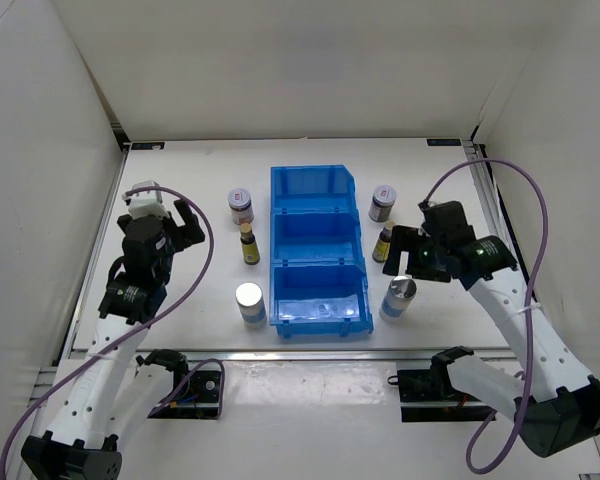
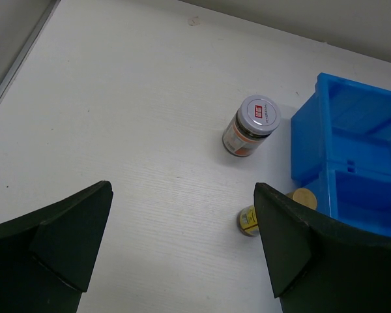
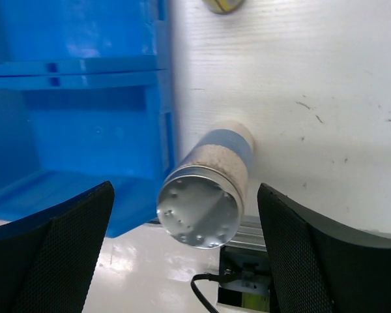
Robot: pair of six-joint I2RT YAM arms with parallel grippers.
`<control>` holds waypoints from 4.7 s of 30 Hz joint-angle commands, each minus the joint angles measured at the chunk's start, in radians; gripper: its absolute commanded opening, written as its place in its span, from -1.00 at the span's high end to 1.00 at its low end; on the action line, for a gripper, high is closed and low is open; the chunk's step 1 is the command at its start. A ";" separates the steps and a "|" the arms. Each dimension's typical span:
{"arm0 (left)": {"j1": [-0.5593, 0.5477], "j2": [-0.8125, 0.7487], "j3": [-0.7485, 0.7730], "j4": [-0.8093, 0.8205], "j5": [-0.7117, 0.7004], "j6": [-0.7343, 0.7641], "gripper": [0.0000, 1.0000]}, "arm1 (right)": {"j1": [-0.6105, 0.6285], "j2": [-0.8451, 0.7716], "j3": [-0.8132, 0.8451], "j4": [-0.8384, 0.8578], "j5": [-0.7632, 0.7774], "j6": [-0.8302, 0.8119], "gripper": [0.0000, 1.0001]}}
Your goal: Organize the condiment bottles
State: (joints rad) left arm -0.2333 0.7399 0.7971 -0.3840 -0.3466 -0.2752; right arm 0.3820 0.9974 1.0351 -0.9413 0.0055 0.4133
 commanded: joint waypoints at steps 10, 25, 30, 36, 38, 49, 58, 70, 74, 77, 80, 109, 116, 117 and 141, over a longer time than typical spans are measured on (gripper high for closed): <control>-0.001 0.016 0.001 0.010 0.008 -0.009 -1.00 | 0.181 0.050 -0.066 -0.067 0.221 0.232 -0.65; -0.012 -0.024 0.001 0.000 -0.003 -0.018 -1.00 | 0.265 0.032 -0.144 -0.094 0.281 0.331 -0.08; -0.012 -0.024 0.001 0.000 -0.012 -0.018 -1.00 | 0.265 0.023 -0.123 -0.103 0.292 0.320 0.23; -0.012 -0.024 0.001 0.000 -0.012 -0.018 -1.00 | 0.265 0.023 -0.084 -0.113 0.301 0.292 0.66; -0.012 -0.024 0.001 0.000 -0.022 -0.018 -1.00 | 0.276 0.010 -0.055 -0.123 0.301 0.283 0.72; -0.012 -0.024 0.001 0.000 -0.022 -0.018 -1.00 | 0.403 0.050 0.262 -0.202 0.327 0.217 0.90; -0.012 -0.014 0.001 0.000 -0.022 -0.018 -1.00 | 0.598 0.251 0.306 -0.034 0.355 0.185 0.90; -0.012 -0.024 -0.065 0.054 -0.049 -0.059 -1.00 | 0.598 0.363 0.143 0.176 0.335 0.185 0.53; -0.012 -0.005 -0.065 0.066 0.000 -0.046 -1.00 | 0.598 0.383 0.115 0.185 0.326 0.194 0.31; -0.012 -0.005 -0.065 0.066 0.026 -0.021 -1.00 | 0.617 0.374 0.115 0.171 0.346 0.194 -0.20; -0.012 -0.014 -0.056 0.066 0.049 -0.006 -1.00 | 0.636 0.345 0.169 0.128 0.398 0.194 -1.00; -0.118 0.098 0.080 -0.374 0.405 -0.167 -1.00 | 0.669 -0.088 0.235 0.001 0.553 0.111 -1.00; -0.268 0.151 0.080 -0.403 0.345 -0.223 -1.00 | 0.669 -0.060 0.215 0.001 0.553 0.122 -1.00; -0.306 0.162 0.080 -0.403 0.333 -0.232 -1.00 | 0.669 -0.060 0.215 0.001 0.553 0.122 -1.00; -0.514 0.302 0.062 -0.457 0.149 -0.325 -0.69 | 0.669 -0.063 0.158 -0.030 0.564 0.143 -1.00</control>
State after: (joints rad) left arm -0.7422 1.0451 0.8570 -0.8185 -0.1501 -0.5888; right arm 1.0451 0.9463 1.2095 -0.9501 0.5503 0.5293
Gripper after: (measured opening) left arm 0.869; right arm 0.998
